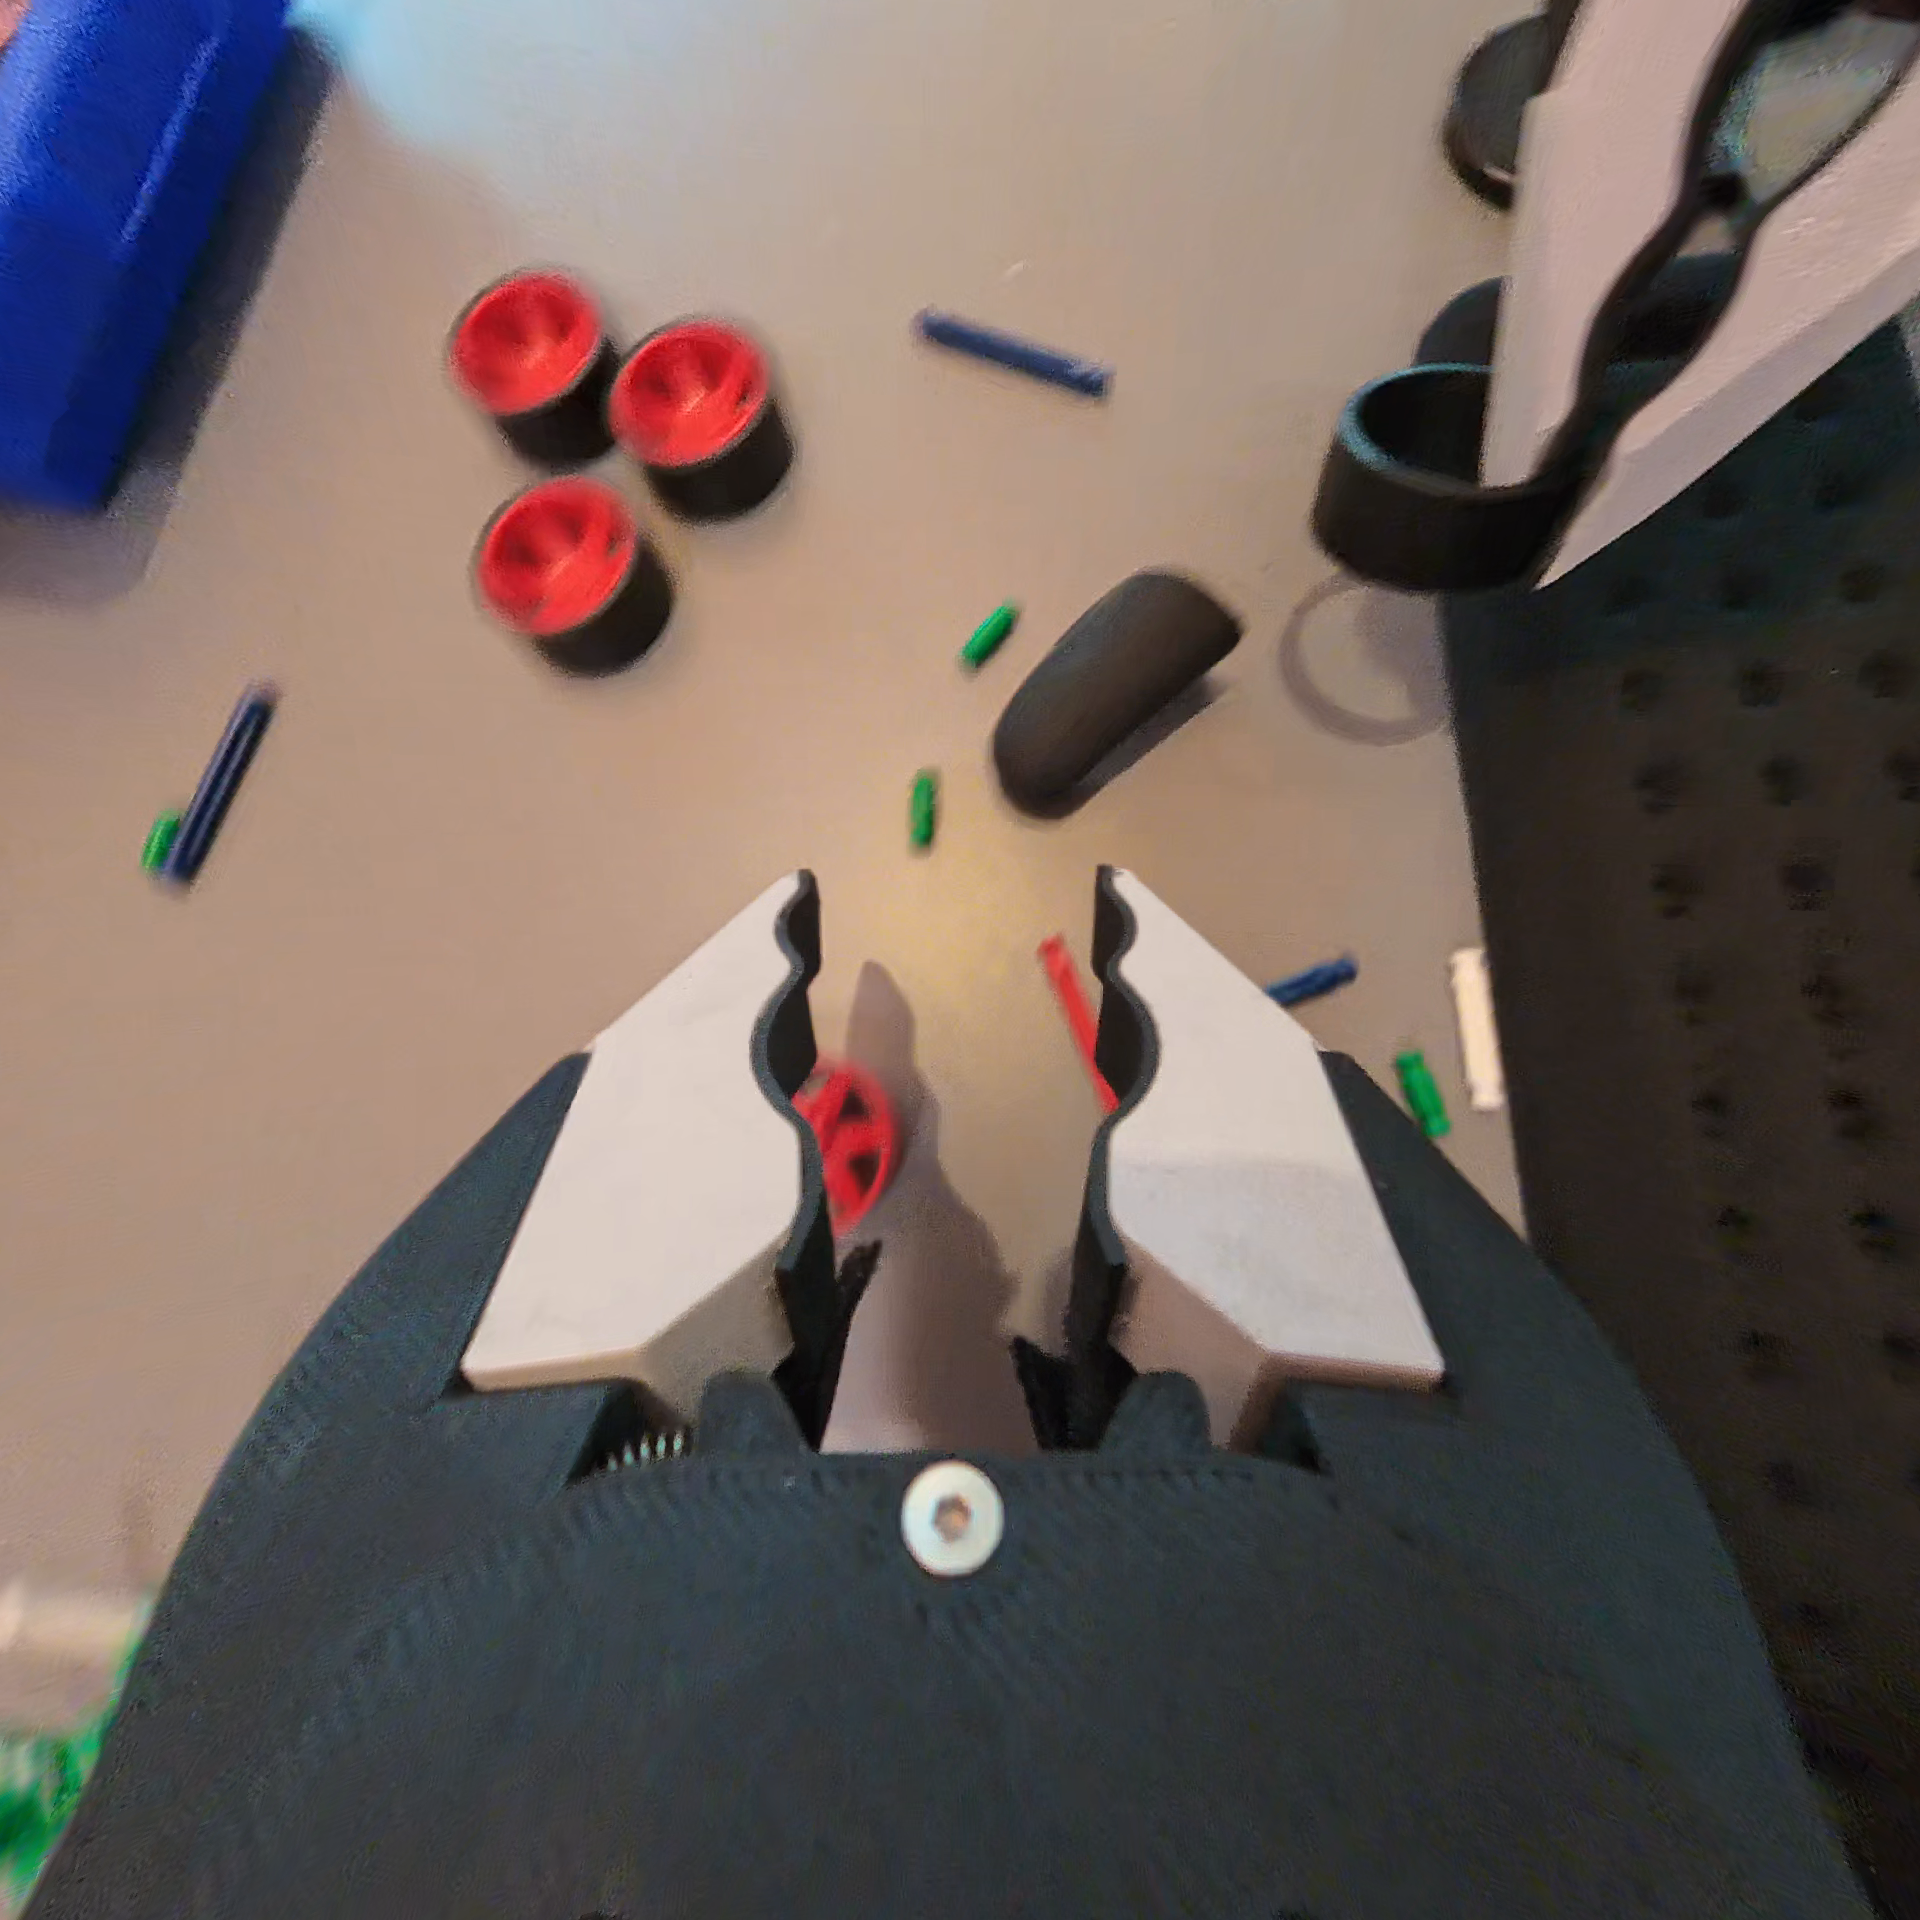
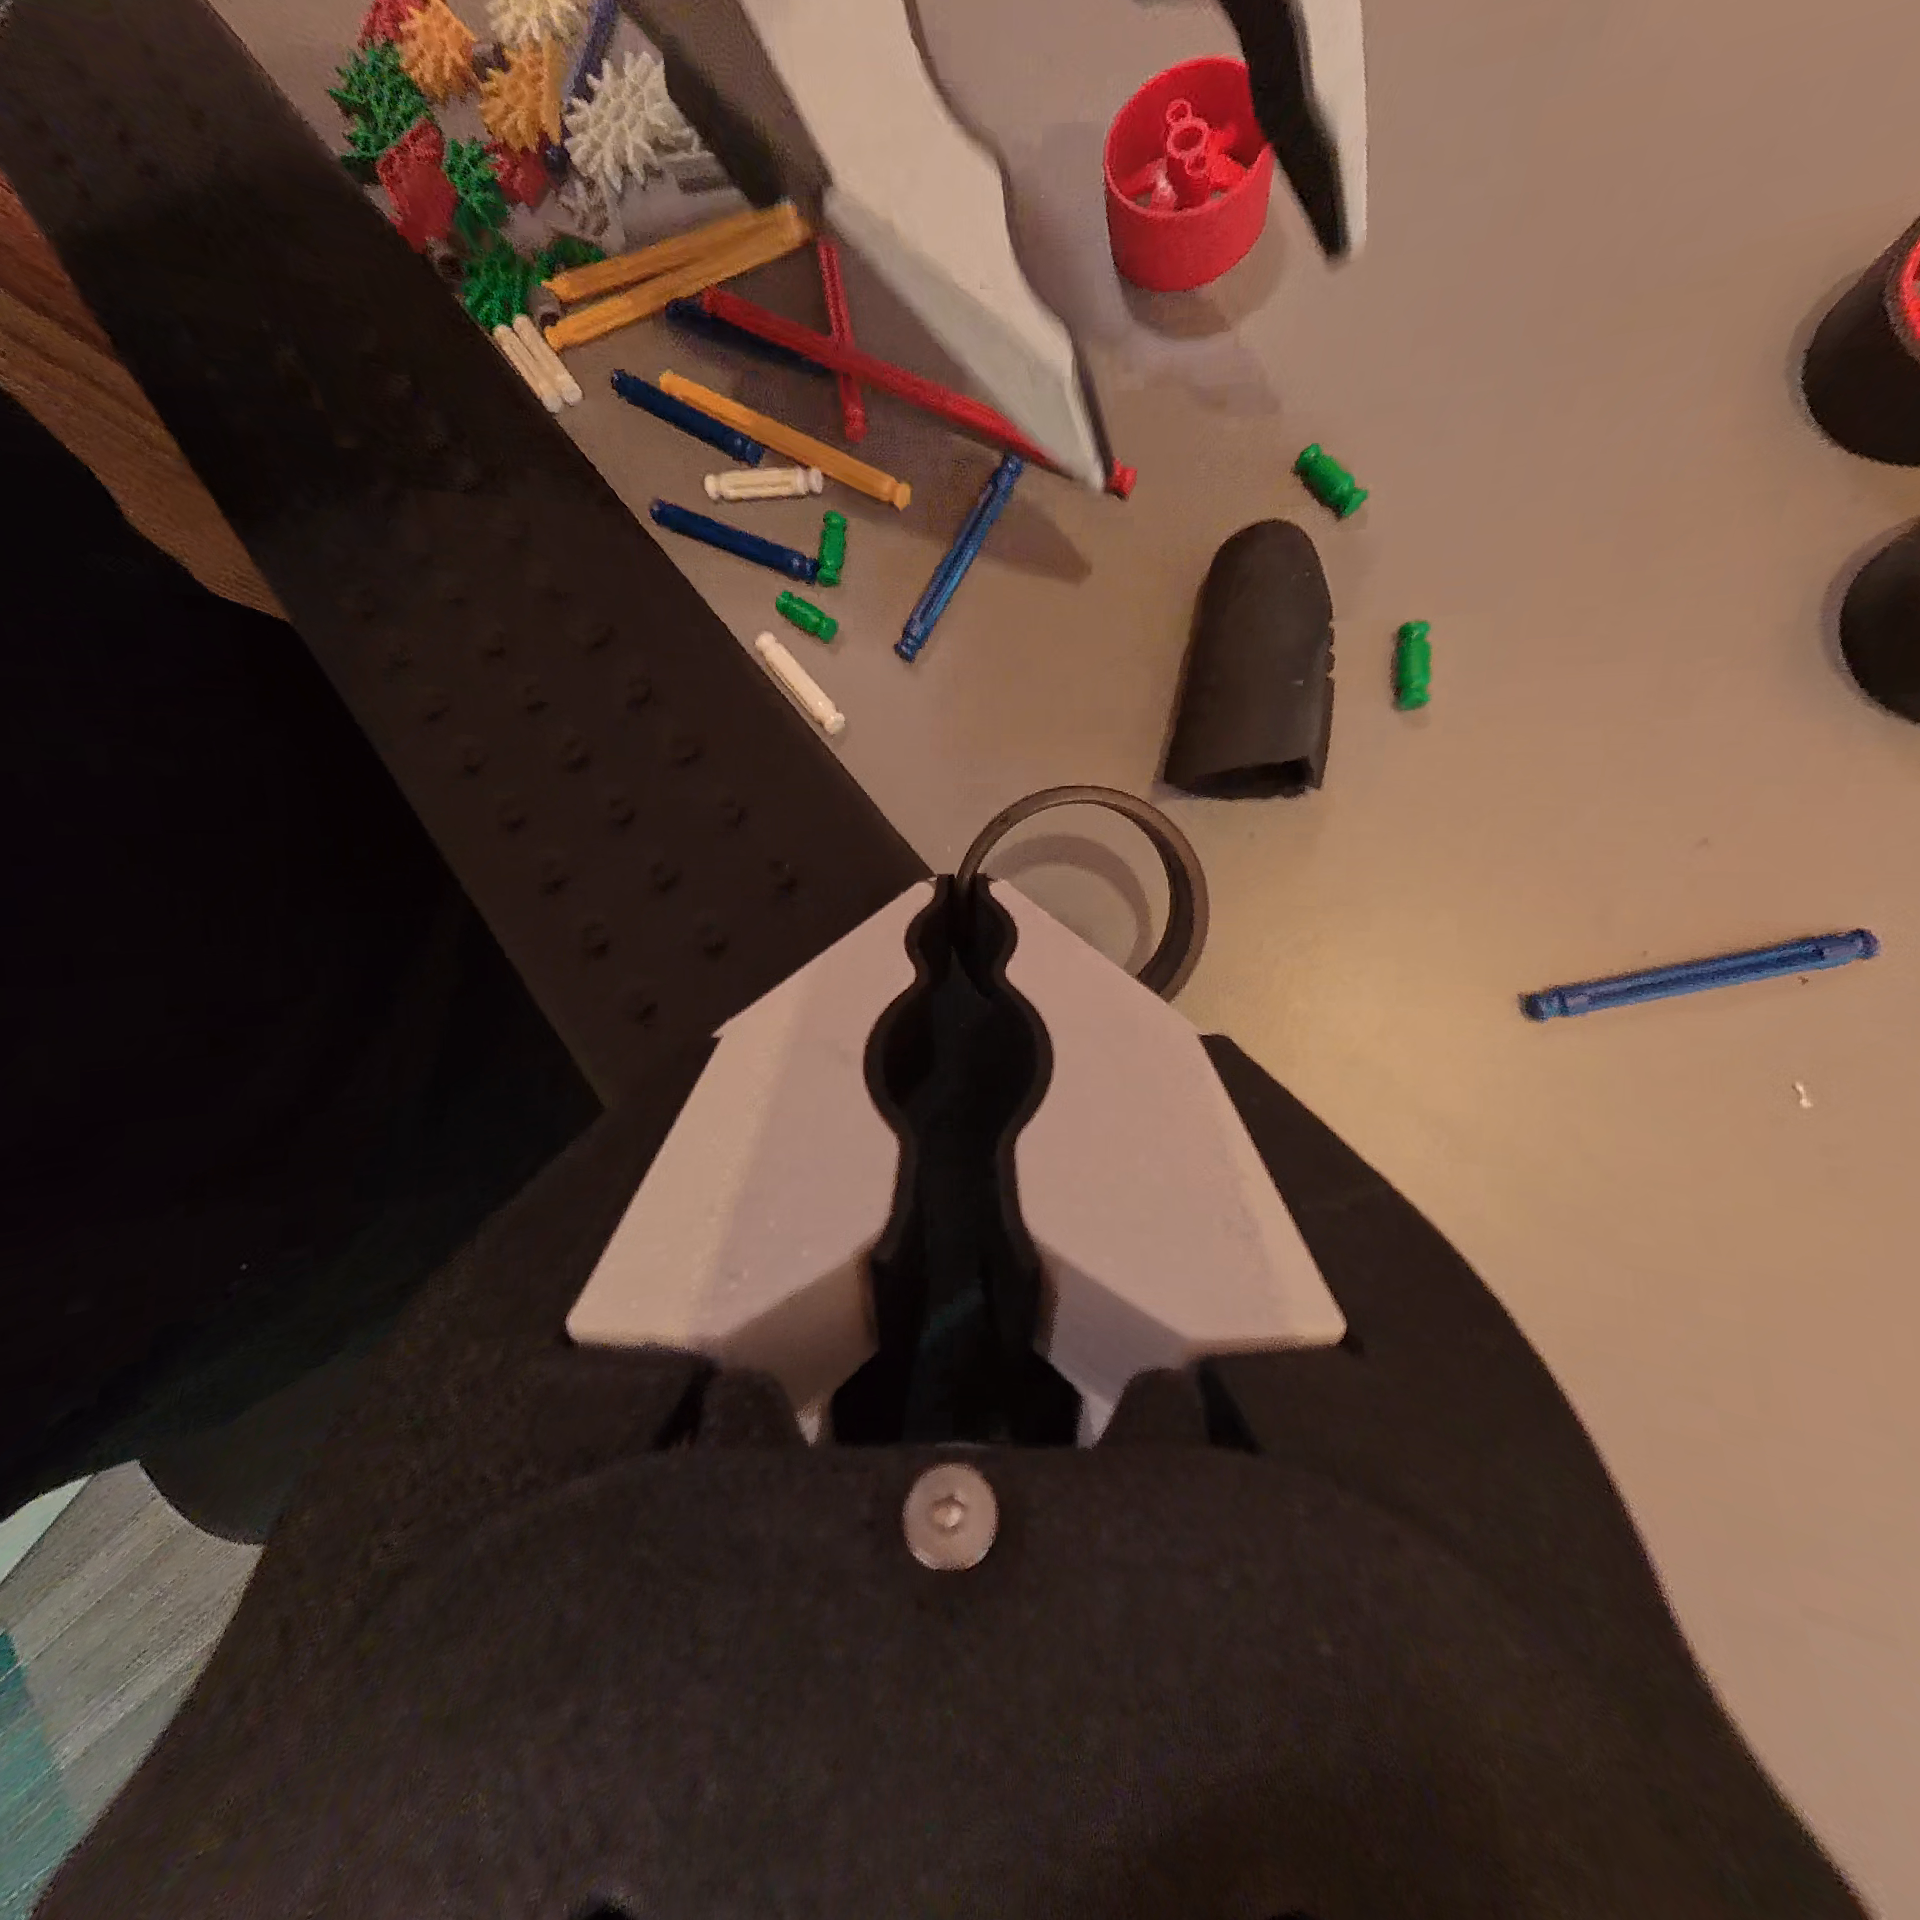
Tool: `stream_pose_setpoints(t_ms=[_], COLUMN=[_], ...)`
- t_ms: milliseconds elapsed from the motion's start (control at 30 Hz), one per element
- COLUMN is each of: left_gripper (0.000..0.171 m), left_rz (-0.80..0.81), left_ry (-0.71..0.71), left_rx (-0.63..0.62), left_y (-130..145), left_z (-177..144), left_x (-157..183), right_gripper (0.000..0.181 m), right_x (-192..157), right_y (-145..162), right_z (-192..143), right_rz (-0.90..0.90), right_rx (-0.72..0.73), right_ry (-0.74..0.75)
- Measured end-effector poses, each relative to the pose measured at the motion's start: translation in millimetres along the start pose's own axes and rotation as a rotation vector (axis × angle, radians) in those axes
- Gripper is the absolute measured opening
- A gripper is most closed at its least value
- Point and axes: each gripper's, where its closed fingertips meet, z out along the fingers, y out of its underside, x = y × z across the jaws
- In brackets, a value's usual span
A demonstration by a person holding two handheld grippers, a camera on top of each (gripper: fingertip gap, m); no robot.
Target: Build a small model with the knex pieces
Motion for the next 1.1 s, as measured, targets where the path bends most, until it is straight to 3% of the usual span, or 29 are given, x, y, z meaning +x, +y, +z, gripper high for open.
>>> stream_pose_setpoints(t_ms=[67,133,233,367,433,533,600,667,833,900,967,1033,1100], left_gripper=[0.046,0.028,0.007,0.000,0.000,0.001,0.000,0.001,0.001,0.000,0.001,0.000,0.000], left_rz=[0.128,0.215,0.167,0.042,-0.049,-0.152,-0.254,-0.378,-0.762,-0.859,-1.083,-1.139,-1.237], left_ry=[0.048,0.049,0.054,0.028,-0.013,-0.176,-0.333,-0.519,-0.934,-1.100,-1.100,-1.189,-1.175], left_rx=[-0.073,-0.154,-0.092,0.023,0.090,0.105,0.062,0.006,-0.265,-0.323,-0.354,-0.375,-0.387], left_y=[-10.9,-6.9,-18.9,-21.5,-18.9,14.1,64.2,133.3,363.8,440.2,513.9,569.5,621.8], left_z=[28.3,53.0,52.8,9.4,-29.6,-103.5,-164.5,-238.5,-436.3,-509.9,-551.7,-591.4,-604.9], left_x=[17.8,22.9,24.3,13.1,2.1,-26.0,-49.5,-70.5,-79.9,-75.2,-58.7,-54.2,-49.5], right_gripper=[0.000,0.000,0.000,0.000,0.000,0.000,0.000,0.000,0.000,0.000,0.000,0.000,0.000], right_x=[3.1,4.0,6.3,4.9,1.1,-3.4,-7.1,-10.9,-27.2,-34.3,-40.4,-44.2,-47.0], right_y=[4.5,3.1,2.4,-5.9,-15.3,-32.8,-47.1,-62.2,-100.4,-116.2,-131.1,-142.3,-150.2], right_z=[-4.6,-9.0,-15.1,-19.5,-18.4,-8.5,0.6,11.1,40.5,51.8,63.0,73.7,83.2], right_rz=[0.000,-0.006,-0.017,-0.021,-0.039,-0.073,-0.101,-0.122,-0.165,-0.172,-0.173,-0.171,-0.151], right_rx=[-0.006,0.013,0.031,0.067,0.082,0.087,0.087,0.088,0.060,0.047,0.040,0.029,0.027], right_ry=[0.005,-0.004,-0.005,-0.012,-0.025,-0.048,-0.065,-0.084,-0.120,-0.124,-0.125,-0.115,-0.108])
